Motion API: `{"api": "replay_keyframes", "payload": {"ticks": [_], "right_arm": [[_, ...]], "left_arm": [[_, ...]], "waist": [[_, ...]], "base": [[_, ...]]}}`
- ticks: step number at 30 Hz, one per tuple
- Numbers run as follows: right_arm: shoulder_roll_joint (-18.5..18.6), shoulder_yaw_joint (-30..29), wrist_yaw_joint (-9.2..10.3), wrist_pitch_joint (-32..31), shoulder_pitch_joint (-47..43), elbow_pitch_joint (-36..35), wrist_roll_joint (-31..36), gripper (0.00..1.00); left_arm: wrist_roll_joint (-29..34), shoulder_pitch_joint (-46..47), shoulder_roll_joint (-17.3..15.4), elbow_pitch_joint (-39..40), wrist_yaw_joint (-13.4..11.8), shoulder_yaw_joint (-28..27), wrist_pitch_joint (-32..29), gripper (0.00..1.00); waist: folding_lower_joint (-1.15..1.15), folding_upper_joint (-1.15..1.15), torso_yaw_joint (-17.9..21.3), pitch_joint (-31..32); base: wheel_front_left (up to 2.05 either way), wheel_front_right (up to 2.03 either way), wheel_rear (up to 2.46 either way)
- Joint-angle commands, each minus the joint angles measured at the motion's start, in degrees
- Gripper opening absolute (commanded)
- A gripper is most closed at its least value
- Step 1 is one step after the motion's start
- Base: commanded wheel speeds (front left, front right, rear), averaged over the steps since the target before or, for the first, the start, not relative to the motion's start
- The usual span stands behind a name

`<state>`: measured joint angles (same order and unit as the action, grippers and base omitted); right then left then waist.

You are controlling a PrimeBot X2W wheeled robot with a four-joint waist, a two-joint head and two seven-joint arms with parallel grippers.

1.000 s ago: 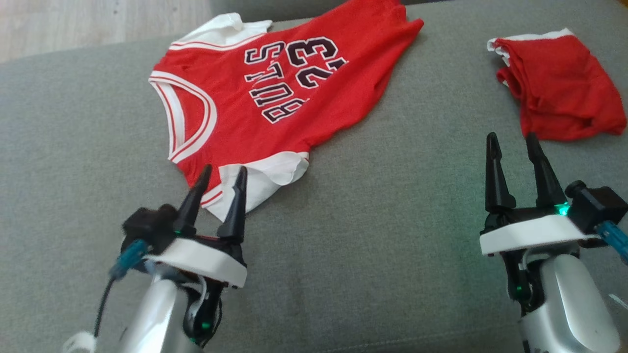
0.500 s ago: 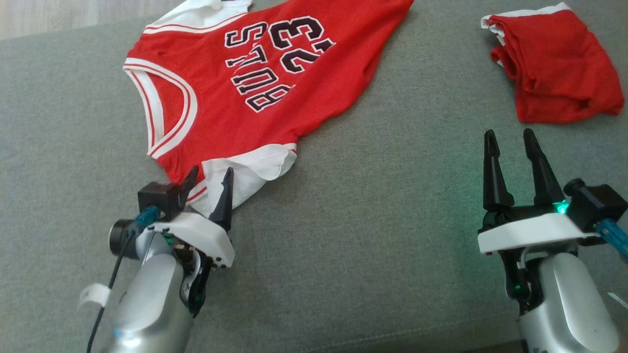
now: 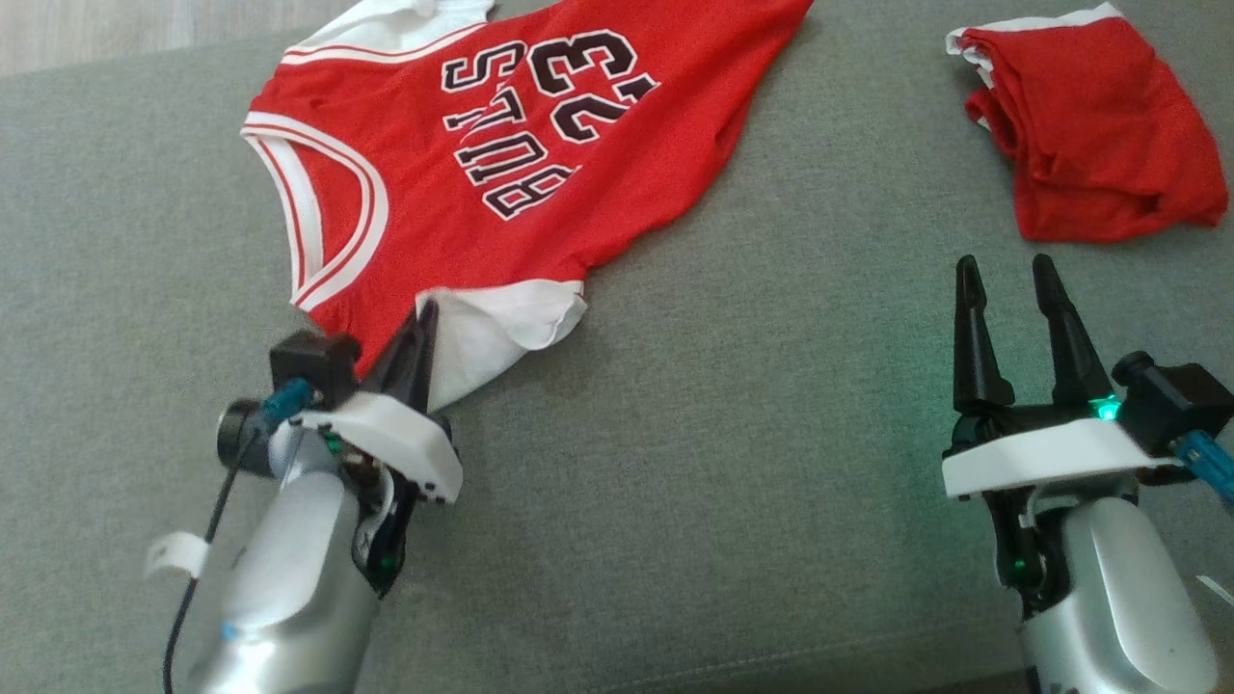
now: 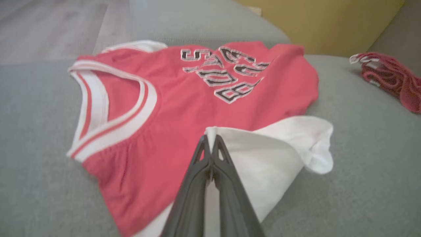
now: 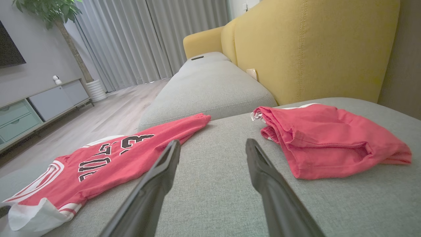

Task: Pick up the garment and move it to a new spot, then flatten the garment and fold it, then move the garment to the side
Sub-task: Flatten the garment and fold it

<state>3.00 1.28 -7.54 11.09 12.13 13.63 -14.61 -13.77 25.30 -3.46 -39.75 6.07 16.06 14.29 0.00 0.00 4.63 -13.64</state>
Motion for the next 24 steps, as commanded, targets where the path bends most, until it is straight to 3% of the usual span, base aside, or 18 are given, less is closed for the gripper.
{"api": "replay_keyframes", "payload": {"ticks": [1,15,19,24], "right_arm": [[-0.1,1.0,0.05,-0.1,1.1,-1.5,-0.2,1.00],[-0.1,0.8,0.05,-0.2,0.8,-0.4,-0.3,1.00],[-0.1,0.6,0.05,-0.4,0.4,0.5,-0.4,1.00],[-0.1,0.8,0.05,-0.5,0.3,1.3,-0.7,1.00]], "left_arm": [[0.7,2.1,-2.0,4.3,0.1,-2.1,0.7,0.00],[8.6,2.3,-8.9,31.7,0.7,-7.4,0.7,0.00],[11.8,-0.2,-12.8,36.4,1.3,-0.8,0.7,0.00],[13.3,-4.4,-20.0,34.6,1.4,12.1,0.7,0.00]], "waist": [[0.00,0.00,-0.3,0.4],[0.00,0.00,-4.0,2.7],[0.00,0.00,-5.9,3.9],[0.00,0.00,-7.5,5.1]], "base": [[0.00,0.00,0.00],[0.00,0.00,0.00],[0.00,0.00,0.00],[0.00,0.00,0.00]]}}
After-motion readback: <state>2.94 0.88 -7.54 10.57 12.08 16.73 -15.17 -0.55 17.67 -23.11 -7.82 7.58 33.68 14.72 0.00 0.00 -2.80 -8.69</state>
